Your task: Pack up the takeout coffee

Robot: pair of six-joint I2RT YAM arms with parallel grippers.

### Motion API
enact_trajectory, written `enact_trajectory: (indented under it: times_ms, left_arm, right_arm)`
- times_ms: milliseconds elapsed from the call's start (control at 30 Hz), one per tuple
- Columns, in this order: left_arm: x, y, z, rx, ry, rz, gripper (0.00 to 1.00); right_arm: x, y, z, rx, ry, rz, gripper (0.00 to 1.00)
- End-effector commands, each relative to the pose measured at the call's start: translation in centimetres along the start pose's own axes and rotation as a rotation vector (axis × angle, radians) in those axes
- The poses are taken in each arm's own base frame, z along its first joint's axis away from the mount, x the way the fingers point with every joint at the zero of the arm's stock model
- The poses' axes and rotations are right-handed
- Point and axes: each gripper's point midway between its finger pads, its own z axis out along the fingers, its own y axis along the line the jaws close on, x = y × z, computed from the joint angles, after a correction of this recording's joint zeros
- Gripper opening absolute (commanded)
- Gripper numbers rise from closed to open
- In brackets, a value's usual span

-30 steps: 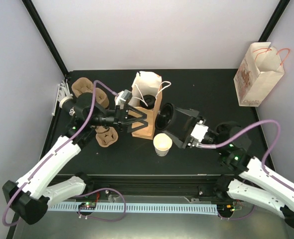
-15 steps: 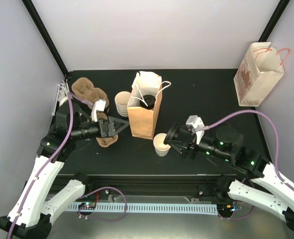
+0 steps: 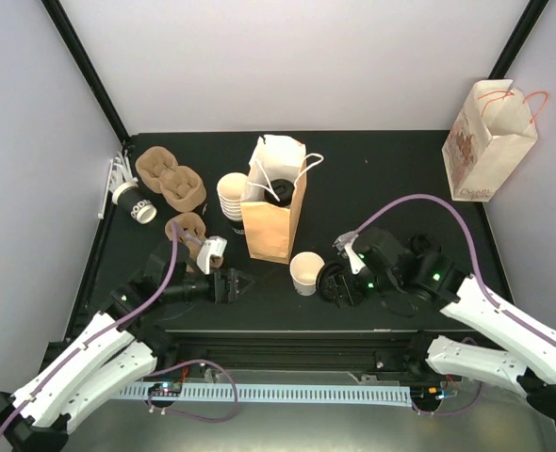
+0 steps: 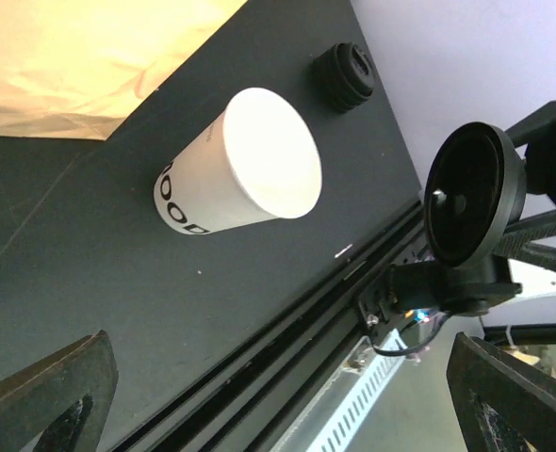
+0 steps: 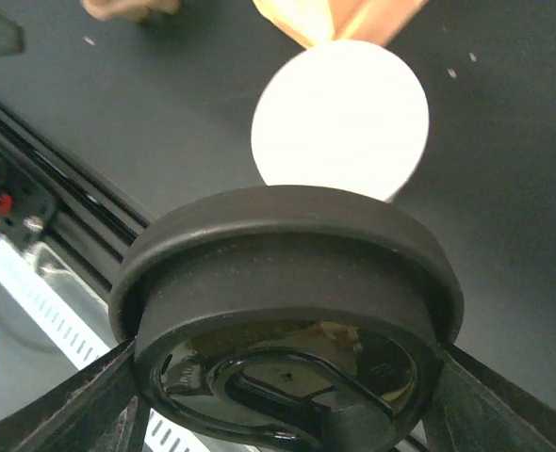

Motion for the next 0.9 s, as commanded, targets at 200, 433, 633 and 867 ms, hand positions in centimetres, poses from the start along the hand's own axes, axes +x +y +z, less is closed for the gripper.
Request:
enact_trajectory:
  times_ms: [200, 433, 633, 867]
  left_arm:
    - [-0.2, 1.8, 2.4, -0.012, -0.147, 0.021, 0.97]
    - [0.3, 3.1, 3.2, -0.012, -0.167, 0.035, 0.99]
    - [0.3, 4.3, 3.5, -0.030, -0.203, 0.020, 0.99]
    - [0.0, 5.1, 3.5, -0.064, -0.230, 0.016, 0.99]
  right_arm:
    - [1.5, -1.7, 1.6, 0.145, 0.195, -0.026, 0.73]
    - [1.8, -2.1, 3.3, 0.165, 0.243, -0.049, 0.73]
    - [2.0, -2.8, 4.2, 0.198, 0.285, -0.069, 0.73]
    - [1.8, -3.2, 4.9, 0.216, 0.308, -0.094, 0.75]
